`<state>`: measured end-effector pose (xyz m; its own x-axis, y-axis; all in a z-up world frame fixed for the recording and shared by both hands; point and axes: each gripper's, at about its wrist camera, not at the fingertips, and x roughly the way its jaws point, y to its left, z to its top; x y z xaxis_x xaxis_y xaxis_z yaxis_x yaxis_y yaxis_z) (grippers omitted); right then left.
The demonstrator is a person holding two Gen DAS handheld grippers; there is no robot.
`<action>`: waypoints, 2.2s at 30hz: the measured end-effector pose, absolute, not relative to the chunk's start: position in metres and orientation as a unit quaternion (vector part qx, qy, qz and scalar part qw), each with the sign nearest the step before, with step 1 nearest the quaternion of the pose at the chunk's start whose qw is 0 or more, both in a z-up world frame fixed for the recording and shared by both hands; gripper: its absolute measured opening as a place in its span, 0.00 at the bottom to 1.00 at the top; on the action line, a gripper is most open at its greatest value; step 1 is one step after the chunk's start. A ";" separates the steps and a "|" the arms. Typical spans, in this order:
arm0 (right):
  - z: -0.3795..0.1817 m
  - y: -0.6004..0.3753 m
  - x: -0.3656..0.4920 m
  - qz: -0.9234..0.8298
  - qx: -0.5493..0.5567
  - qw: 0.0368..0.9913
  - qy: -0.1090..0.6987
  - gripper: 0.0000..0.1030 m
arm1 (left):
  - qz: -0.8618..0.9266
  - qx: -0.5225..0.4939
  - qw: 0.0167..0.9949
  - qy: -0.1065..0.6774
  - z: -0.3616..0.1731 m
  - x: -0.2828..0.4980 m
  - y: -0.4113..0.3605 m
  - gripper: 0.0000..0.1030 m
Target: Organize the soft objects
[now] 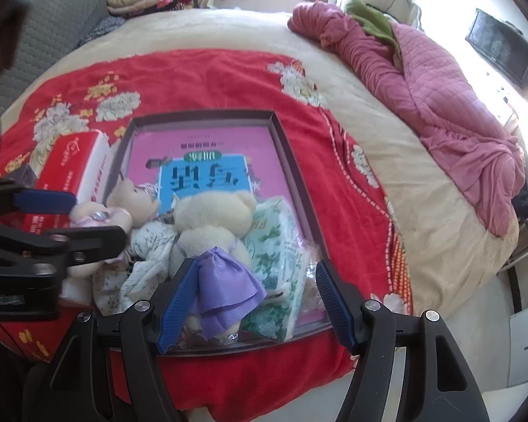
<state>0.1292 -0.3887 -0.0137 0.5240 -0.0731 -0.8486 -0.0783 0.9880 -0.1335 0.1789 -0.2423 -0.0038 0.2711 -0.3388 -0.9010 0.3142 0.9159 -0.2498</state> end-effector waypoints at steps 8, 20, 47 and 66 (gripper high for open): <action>0.001 -0.388 0.119 0.003 -0.067 0.882 0.466 0.73 | -0.203 -0.006 0.811 0.549 0.009 0.175 -0.238 0.78; 0.034 -0.394 0.099 -0.011 -0.054 0.894 0.445 0.73 | -0.190 -0.001 0.825 0.532 0.029 0.162 -0.235 0.78; 0.107 -0.377 0.037 -0.035 0.007 0.931 0.364 0.73 | -0.173 0.000 0.859 0.483 0.077 0.106 -0.195 0.79; 0.091 -0.351 -0.010 -0.088 0.020 0.935 0.344 0.73 | -0.156 0.014 0.871 0.466 0.071 0.061 -0.173 0.80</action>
